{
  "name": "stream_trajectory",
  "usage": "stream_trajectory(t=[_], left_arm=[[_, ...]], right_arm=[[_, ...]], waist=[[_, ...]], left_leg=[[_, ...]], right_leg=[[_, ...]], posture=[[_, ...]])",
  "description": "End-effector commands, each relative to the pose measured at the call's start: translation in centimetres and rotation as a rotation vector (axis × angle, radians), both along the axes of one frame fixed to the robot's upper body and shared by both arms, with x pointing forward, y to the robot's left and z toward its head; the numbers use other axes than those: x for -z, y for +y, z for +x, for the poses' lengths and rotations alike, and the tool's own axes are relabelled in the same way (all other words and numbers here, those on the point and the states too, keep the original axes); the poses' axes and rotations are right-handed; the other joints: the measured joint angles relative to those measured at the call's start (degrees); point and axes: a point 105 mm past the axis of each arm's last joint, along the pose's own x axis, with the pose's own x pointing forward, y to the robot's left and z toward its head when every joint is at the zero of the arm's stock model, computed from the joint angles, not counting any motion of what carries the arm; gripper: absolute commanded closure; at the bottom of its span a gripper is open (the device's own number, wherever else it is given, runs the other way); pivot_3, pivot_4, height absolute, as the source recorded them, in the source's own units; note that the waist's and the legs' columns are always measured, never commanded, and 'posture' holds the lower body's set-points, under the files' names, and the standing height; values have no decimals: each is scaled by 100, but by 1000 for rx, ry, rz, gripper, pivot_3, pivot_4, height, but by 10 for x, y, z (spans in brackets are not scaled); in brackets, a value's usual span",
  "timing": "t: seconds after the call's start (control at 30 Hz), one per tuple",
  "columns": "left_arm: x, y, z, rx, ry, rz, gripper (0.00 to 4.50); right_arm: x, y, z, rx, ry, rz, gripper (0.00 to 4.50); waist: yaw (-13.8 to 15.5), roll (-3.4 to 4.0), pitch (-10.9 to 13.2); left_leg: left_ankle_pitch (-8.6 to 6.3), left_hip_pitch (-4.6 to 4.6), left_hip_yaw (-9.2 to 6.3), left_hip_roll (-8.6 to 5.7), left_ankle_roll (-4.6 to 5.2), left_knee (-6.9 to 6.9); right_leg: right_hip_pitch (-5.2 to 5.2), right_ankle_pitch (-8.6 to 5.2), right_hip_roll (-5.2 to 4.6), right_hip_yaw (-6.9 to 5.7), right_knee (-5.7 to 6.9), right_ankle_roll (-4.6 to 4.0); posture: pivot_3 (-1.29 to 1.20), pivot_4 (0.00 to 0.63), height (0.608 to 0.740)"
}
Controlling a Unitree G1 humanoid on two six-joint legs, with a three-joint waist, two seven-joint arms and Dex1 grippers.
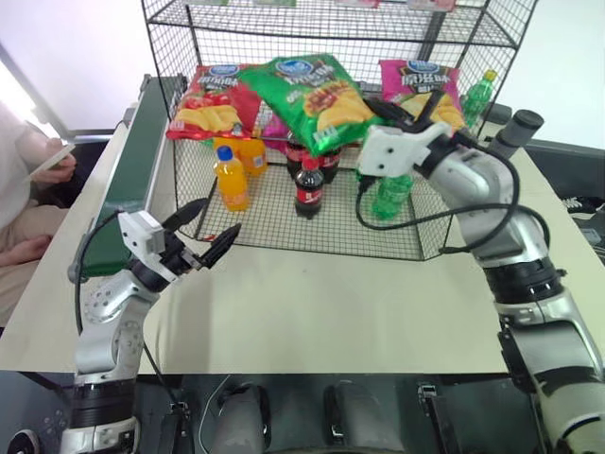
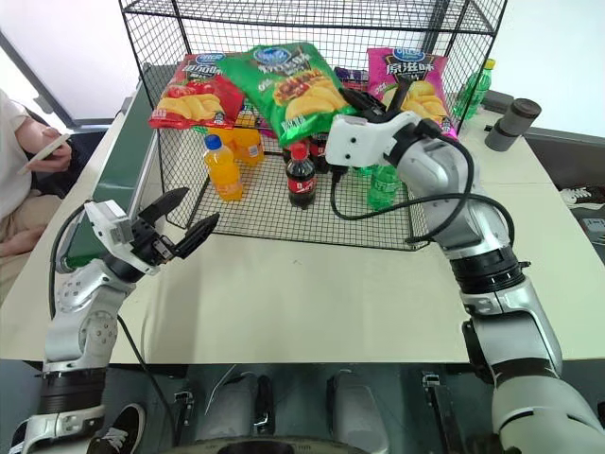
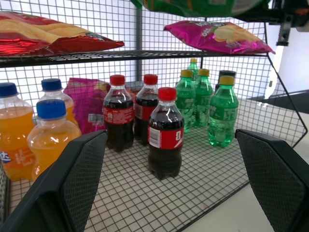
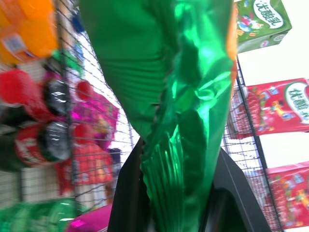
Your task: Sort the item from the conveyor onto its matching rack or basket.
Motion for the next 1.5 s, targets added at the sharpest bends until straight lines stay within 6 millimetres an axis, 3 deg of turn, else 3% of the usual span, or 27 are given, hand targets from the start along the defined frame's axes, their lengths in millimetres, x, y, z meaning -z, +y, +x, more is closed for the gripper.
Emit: stream_trajectory(t=[0.03, 0.33, 0.93, 1.23, 1.4, 1.5], left_arm=[[1, 2, 2, -9, -33, 37, 0], [-3, -5, 3, -4, -53, 43, 0], [-14, -15, 1, -16, -93, 8, 0], [-15, -15, 1, -26, -89, 6, 0], [-15, -18, 3, -20, -86, 4, 0], [-15, -22, 4, -8, -84, 5, 0]], right_arm=[[-11, -13, 16, 106, -32, 103, 4311], [-13, -12, 29, 162, 16, 230, 4311], [-5, 5, 37, 146, 101, 270, 4311], [-7, 14, 32, 72, 185, 345, 205], [-28, 29, 21, -45, 305, 467, 78], [-30, 33, 17, -107, 399, 510, 78]], waist=[[3, 0, 0], [-25, 1, 0], [-21, 1, 0], [-25, 1, 0], [-35, 2, 1], [-13, 3, 1]], left_leg=[[0, 2, 0, 0, 0, 0], [0, -5, 4, 2, -1, -5], [0, -5, 3, 3, 0, -5], [0, -4, 2, 3, 0, -5], [0, -4, 2, 9, 0, -5], [-1, -5, 2, 9, 1, -5]], right_leg=[[2, 0, 0, -1, 0, 0], [-9, 0, 2, 1, 1, 0], [-9, 0, 1, 1, 3, 1], [-8, 0, 1, 0, 3, 1], [-9, 1, 6, 1, 4, 1], [-10, 1, 6, 0, 4, 1]], posture=[[0, 150, 740], [0, 150, 740], [0, 150, 740], [0, 150, 740], [0, 150, 740], [0, 150, 740]])
